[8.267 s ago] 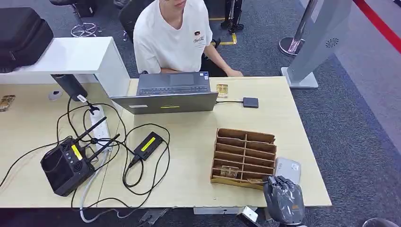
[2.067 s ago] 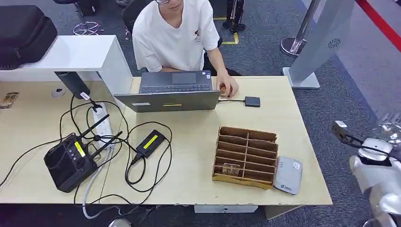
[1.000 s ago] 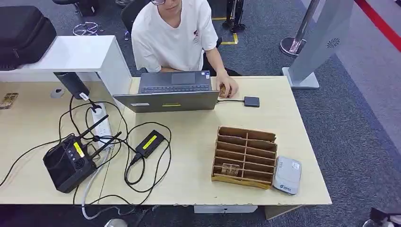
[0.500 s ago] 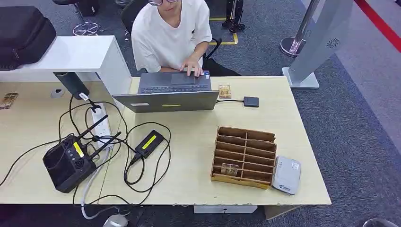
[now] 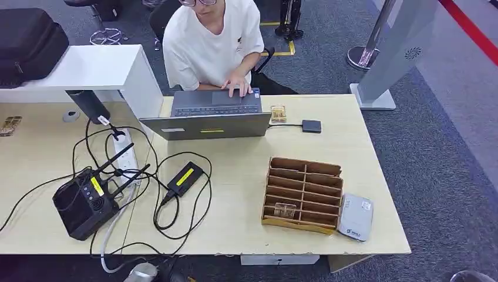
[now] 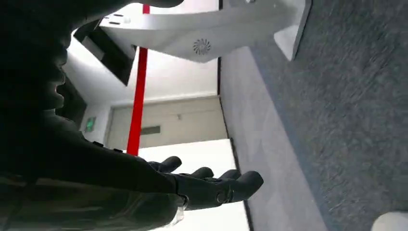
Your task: Pass the card to the sensor for recognition and then transmit it.
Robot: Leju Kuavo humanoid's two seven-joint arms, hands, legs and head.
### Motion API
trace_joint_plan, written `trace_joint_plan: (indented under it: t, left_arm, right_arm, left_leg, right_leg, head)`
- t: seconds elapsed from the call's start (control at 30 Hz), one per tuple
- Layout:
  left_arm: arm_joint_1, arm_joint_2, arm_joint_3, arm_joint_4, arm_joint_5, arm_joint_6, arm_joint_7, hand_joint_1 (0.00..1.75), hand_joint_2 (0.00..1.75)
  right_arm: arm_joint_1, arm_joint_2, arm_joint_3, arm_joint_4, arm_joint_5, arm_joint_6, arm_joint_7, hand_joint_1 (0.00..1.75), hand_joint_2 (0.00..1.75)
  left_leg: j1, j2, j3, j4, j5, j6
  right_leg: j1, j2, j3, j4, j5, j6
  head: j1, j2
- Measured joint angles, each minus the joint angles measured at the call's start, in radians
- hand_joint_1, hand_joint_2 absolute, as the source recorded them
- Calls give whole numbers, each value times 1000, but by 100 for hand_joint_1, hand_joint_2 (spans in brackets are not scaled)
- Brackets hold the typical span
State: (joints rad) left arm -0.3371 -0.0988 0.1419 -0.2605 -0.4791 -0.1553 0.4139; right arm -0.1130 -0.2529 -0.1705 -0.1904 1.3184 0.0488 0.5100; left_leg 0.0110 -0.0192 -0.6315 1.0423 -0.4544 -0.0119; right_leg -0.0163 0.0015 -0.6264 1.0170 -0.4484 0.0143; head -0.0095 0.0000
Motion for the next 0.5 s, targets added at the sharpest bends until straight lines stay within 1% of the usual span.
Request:
trace_joint_plan:
  t: [0.17, 0.23, 0.3, 0.4, 0.5]
  left_arm:
    - [-1, -5, 9, 0, -2, 5, 0, 0, 175]
    - [-3, -6, 11, 0, -20, 0, 8, 0, 175]
    - [-4, -7, 11, 0, -36, 7, 18, 0, 175]
    - [-4, -9, 11, 0, -46, 30, 15, 0, 175]
    - [-4, -9, 11, 0, -56, 31, 14, 0, 175]
  right_arm:
    - [16, 50, -16, 3, -2, 16, -5, 0, 175]
    - [20, 67, -19, 4, 1, 21, -8, 0, 175]
    - [21, 80, -22, 4, 1, 17, -8, 0, 175]
    - [20, 96, -29, 4, 6, -6, -16, 0, 175]
    - [20, 105, -31, 4, 11, -6, -16, 0, 175]
  left_leg:
    - [0, 1, 0, 0, 0, 0]
    - [0, 1, 0, 0, 0, -1]
    - [0, 2, 0, 0, 0, -1]
    - [0, 2, 0, 0, 0, -1]
    - [0, 2, 0, 0, 0, -1]
  right_leg:
    - [0, 1, 0, 0, 0, 0]
    - [0, 1, 0, 0, 0, 0]
    - [0, 2, 0, 0, 0, 0]
    - [0, 2, 0, 0, 0, 0]
    - [0, 2, 0, 0, 0, 0]
  head:
    - [0, 0]
    - [0, 0]
    - [0, 0]
    - [0, 0]
    - [0, 0]
